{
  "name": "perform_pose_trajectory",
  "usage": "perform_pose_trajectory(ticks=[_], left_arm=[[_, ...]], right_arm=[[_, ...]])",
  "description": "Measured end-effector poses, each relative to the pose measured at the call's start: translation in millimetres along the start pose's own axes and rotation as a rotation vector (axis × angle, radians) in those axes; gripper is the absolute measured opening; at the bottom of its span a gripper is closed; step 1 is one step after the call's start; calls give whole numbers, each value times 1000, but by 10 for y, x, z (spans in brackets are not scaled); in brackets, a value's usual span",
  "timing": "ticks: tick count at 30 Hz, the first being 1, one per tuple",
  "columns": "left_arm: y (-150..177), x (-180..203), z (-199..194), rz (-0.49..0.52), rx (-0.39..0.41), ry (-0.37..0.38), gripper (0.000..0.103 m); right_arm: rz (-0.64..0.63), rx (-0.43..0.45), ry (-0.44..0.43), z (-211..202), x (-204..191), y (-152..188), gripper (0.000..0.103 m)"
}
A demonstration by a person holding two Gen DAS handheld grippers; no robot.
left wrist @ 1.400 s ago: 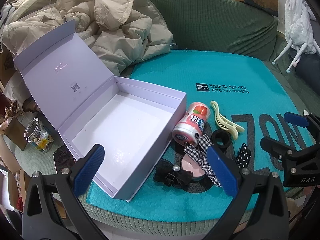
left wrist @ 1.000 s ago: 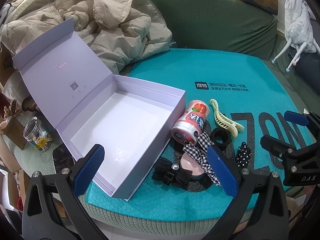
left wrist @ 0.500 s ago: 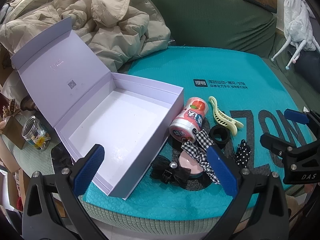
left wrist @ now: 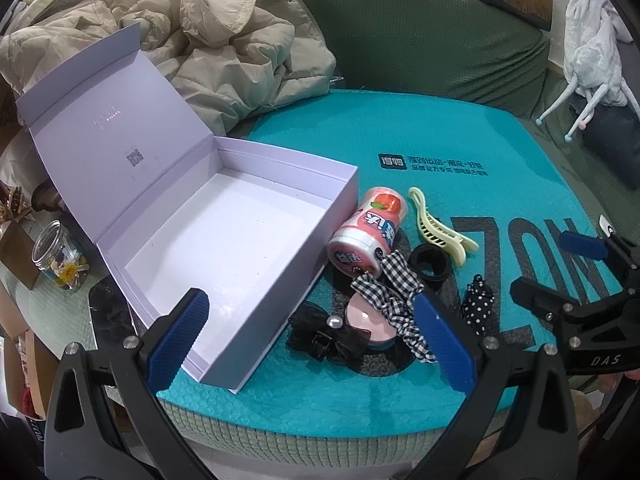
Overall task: Organize objects
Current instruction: 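Move both grippers toward the scrunchies beside the pink-and-white bottle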
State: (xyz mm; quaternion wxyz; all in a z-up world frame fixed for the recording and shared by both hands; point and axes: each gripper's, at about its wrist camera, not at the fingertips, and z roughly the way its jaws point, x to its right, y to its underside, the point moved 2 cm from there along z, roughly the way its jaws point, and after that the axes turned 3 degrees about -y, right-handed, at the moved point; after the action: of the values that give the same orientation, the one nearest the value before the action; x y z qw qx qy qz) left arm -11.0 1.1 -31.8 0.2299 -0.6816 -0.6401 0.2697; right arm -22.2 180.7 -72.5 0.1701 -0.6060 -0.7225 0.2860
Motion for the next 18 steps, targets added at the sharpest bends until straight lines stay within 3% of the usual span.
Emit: perform_pose_trajectory(ticks=[14, 18], left_arm=[[96, 109, 56, 31, -23, 66, 102], [103, 146, 67, 46, -21, 74, 98]], right_arm=[[-20, -59, -18, 84, -46, 94, 102], [-30, -83, -38, 165, -99, 122, 99]])
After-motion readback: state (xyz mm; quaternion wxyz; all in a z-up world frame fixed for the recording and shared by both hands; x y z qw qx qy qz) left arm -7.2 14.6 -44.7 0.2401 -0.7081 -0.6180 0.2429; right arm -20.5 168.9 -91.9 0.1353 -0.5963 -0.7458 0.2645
